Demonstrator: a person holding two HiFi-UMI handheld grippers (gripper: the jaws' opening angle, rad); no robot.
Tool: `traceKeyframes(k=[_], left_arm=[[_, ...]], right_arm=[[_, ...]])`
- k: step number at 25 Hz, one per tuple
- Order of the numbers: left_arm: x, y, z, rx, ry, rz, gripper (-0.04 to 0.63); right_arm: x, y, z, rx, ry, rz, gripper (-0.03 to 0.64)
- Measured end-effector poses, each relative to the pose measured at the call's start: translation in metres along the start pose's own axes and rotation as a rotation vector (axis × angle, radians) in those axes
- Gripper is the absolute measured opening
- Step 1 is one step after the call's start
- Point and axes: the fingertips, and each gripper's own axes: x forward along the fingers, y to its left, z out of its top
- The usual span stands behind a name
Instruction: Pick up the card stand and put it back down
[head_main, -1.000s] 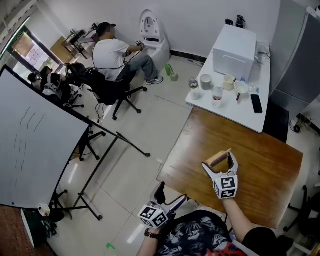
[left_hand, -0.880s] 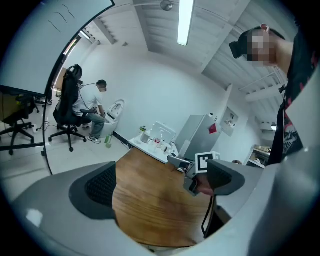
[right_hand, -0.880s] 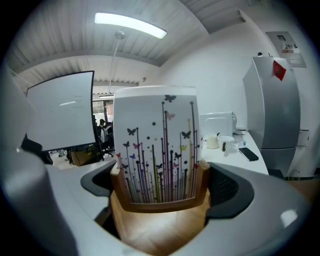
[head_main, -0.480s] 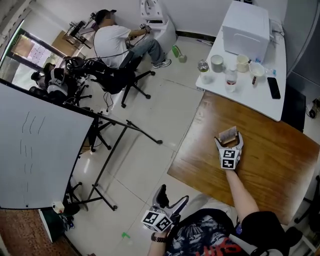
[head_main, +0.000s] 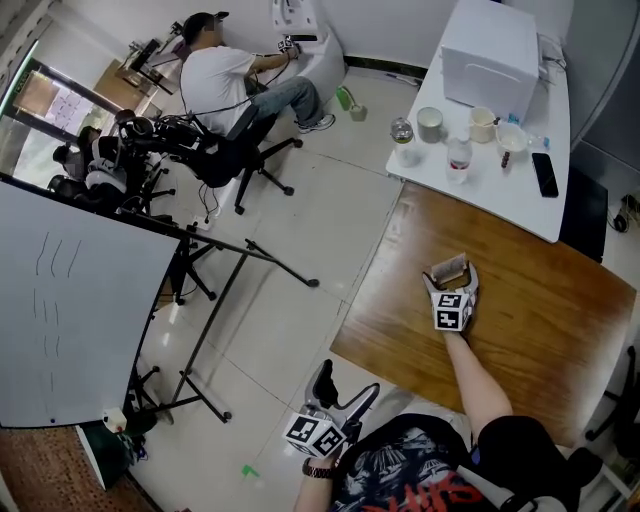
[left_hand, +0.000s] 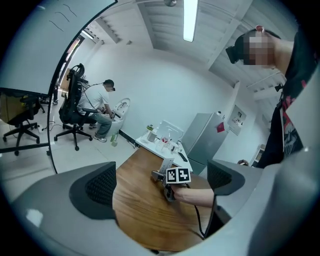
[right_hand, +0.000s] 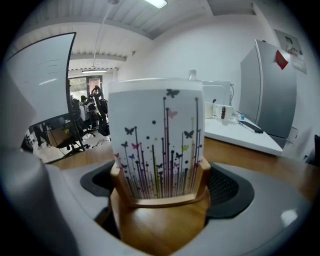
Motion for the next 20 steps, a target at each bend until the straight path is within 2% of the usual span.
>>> traceKeyframes(k=[5, 10, 14, 20], left_arm=[[0.013, -0.011, 0.006, 0.065, 0.021, -0.042, 0.577], [0.026, -0.015, 0.004, 0.065, 0.008, -0.117, 0.577], [0.038, -0.023, 0.0, 0.085, 0.035, -0.196, 0.577], [0.061, -0.064, 0.008, 0.191, 0.044, -0.316, 0.577]], right_arm=[[-0.009, 0.008, -0.007, -0.007, 0.054, 0.053, 0.545], [-0.039, 0.007, -0.014, 0.001, 0.065, 0.079, 0.558], [-0.077, -0.001, -0.015, 0.021, 0.035, 0.038, 0.558], [-0.17, -0.034, 0.011, 0.097, -0.095, -0.065, 0.552]])
